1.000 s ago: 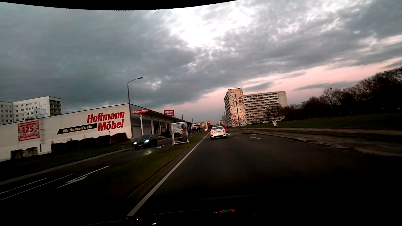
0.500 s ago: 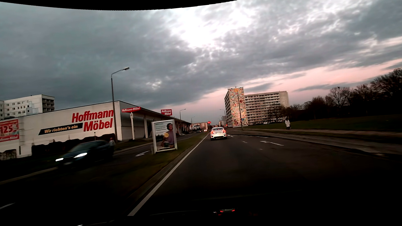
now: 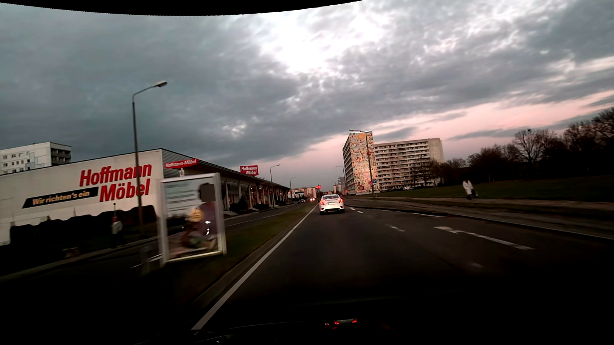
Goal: Follow the waypoints while adhering to traffic rules and regulations
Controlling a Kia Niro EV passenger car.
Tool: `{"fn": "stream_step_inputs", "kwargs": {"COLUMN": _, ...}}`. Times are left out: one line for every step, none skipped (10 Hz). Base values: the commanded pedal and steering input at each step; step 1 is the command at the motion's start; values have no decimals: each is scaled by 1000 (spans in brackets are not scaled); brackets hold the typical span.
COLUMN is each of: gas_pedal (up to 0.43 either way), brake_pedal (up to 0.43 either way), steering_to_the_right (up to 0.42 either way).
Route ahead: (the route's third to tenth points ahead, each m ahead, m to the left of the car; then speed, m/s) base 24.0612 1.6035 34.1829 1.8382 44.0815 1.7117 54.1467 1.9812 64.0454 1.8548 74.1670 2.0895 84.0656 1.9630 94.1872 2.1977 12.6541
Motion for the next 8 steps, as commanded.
{"fn": "stream_step_inputs", "kwargs": {"gas_pedal": 67, "brake_pedal": 0, "steering_to_the_right": -3}}
{"fn": "stream_step_inputs", "kwargs": {"gas_pedal": 67, "brake_pedal": 0, "steering_to_the_right": -3}}
{"fn": "stream_step_inputs", "kwargs": {"gas_pedal": 67, "brake_pedal": 0, "steering_to_the_right": -3}}
{"fn": "stream_step_inputs", "kwargs": {"gas_pedal": 67, "brake_pedal": 0, "steering_to_the_right": -3}}
{"fn": "stream_step_inputs", "kwargs": {"gas_pedal": 67, "brake_pedal": 0, "steering_to_the_right": -3}}
{"fn": "stream_step_inputs", "kwargs": {"gas_pedal": 67, "brake_pedal": 0, "steering_to_the_right": -3}}
{"fn": "stream_step_inputs", "kwargs": {"gas_pedal": 59, "brake_pedal": 0, "steering_to_the_right": -3}}
{"fn": "stream_step_inputs", "kwargs": {"gas_pedal": 47, "brake_pedal": 0, "steering_to_the_right": -4}}
